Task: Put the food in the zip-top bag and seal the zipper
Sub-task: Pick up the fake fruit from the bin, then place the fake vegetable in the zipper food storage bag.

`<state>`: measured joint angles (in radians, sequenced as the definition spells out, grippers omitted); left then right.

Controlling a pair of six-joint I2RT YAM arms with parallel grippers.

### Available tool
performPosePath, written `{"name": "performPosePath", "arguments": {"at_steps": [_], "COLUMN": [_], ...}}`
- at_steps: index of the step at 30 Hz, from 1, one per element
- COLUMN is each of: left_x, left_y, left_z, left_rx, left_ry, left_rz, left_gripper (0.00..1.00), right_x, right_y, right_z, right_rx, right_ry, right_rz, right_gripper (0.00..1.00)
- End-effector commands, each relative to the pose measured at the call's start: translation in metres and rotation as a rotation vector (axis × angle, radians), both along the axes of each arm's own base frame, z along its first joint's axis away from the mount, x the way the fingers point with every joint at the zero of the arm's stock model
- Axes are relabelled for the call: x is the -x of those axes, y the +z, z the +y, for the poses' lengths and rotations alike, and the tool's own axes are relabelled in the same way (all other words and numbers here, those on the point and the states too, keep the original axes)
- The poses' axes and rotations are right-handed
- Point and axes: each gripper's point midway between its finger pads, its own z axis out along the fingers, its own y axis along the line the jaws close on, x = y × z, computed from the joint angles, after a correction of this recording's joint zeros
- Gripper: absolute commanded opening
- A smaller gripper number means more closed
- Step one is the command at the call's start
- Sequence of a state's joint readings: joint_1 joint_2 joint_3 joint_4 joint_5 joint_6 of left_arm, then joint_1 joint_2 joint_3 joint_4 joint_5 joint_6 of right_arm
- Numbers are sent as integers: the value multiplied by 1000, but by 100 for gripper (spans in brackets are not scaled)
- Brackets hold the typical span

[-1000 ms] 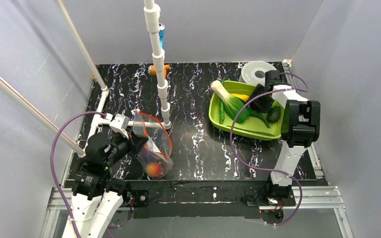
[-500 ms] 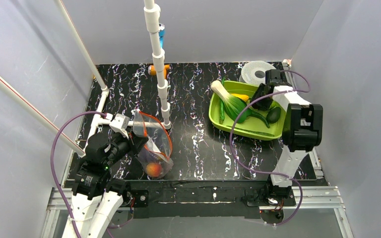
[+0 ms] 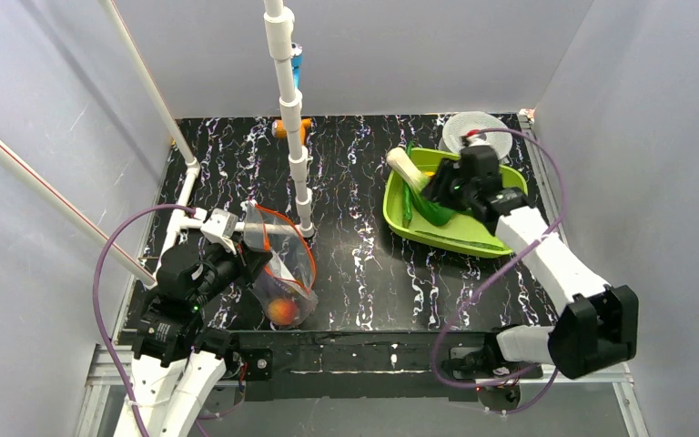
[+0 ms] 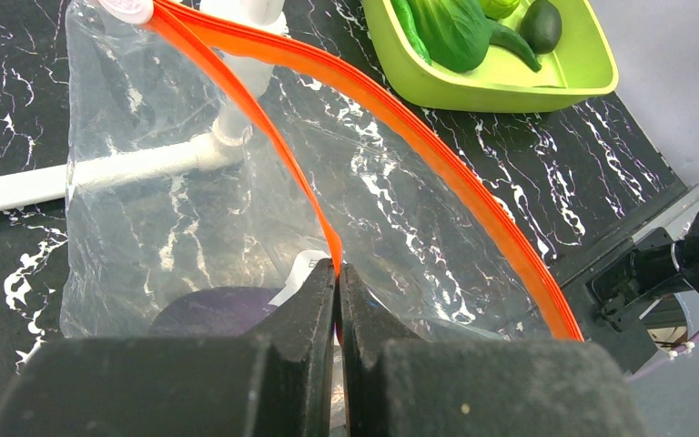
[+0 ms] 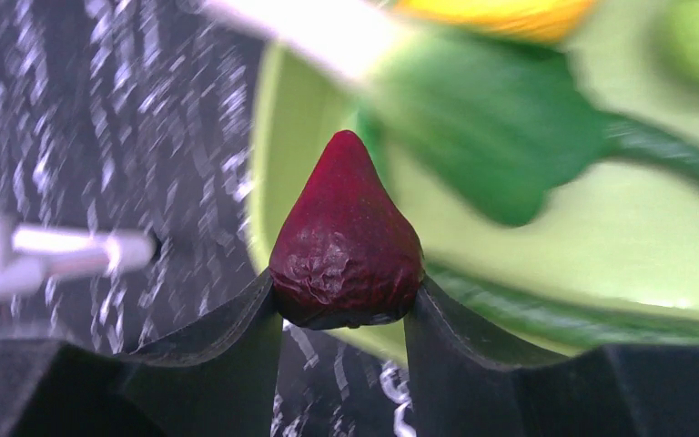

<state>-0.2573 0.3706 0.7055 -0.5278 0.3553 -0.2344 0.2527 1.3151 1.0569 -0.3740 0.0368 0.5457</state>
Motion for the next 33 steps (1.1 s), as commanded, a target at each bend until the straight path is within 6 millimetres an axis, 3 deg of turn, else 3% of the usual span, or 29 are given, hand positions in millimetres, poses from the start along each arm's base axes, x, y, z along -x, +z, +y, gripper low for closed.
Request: {"name": "performPosePath", "arguments": {"at_steps": [1, 9, 11, 17, 21, 27, 30, 33], "left_x": [2, 8, 8, 9, 9, 10, 12, 14], "left_y": [0, 0, 1, 0, 1, 5, 8, 10], "left_z": [-3, -12, -13, -13, -10, -8, -9, -11], "left_rx": [-9, -6, -6, -11, -14, -7, 0, 9], "left_ry": [-34, -104, -111, -118, -100, -86, -92, -110], "left_rz": [-4, -2, -2, 0, -9, -36, -55, -67], "left_gripper": [0, 0, 0, 0, 0, 0, 0, 0], "right_x": [43, 151, 170, 213, 218, 200, 187, 182], "right_y": [32, 122, 138, 152, 146, 116, 105, 94], "right_z": [74, 203, 221, 271, 295, 313, 310, 312], "right_rx": [-16, -57, -62, -39, -6, 123, 204, 249], "right_ry": [209, 720, 814, 1013, 1026, 939, 853, 830], "right_rz": [-113, -368, -395, -416, -418, -301, -252, -221], "right_gripper": [1, 1, 1, 1, 2, 7, 18, 37]}}
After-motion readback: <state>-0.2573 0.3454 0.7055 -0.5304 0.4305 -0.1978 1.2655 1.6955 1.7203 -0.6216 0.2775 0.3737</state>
